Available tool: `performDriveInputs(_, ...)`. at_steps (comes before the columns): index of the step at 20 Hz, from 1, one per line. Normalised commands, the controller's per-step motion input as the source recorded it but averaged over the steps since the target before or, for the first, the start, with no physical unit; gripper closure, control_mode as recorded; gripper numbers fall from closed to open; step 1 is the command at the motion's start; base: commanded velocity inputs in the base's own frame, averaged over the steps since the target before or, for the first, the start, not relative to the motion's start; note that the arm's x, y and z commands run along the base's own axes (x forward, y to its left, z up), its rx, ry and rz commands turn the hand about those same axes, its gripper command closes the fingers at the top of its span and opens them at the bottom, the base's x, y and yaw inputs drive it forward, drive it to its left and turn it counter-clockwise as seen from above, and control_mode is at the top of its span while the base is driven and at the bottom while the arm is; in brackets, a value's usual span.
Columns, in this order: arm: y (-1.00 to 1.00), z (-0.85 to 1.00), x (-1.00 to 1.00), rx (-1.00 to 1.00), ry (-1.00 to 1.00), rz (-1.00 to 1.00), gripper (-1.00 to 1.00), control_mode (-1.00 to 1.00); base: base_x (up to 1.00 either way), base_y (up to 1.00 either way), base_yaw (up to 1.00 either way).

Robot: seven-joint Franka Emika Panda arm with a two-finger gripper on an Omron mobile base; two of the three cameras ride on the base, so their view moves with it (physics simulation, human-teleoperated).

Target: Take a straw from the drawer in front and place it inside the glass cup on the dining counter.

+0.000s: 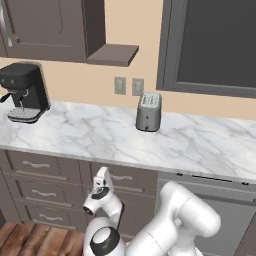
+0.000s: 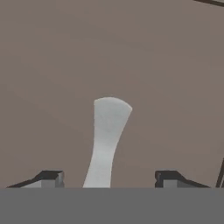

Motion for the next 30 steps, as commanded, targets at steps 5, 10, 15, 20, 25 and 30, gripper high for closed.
performDriveInputs(5, -0.03, 0.00, -0.01, -0.08, -0.27, 0.00, 1.00, -1.00, 0.00, 0.00, 0.00)
performDriveInputs(10, 0.00, 0.03, -0.21, -0.05, -0.24, 0.00, 1.00, -1.00, 0.00, 0.00, 0.00)
performDriveInputs(15, 0.04, 0.19, -0.56, 0.00, -0.13, 0.00, 1.00, -1.00, 0.00, 0.00, 0.00)
performDriveInputs(20, 0.23, 0.34, -0.78, 0.02, -0.01, 0.00, 1.00, -1.00, 0.00, 0.00, 0.00)
performDriveInputs(25, 0.39, 0.36, -0.88, 0.03, 0.01, -0.01, 1.00, -1.00, 0.00, 0.00, 0.00)
performDriveInputs(30, 0.48, 0.41, -0.85, 0.02, 0.06, -0.05, 1.00, -1.00, 0.00, 0.00, 0.00)
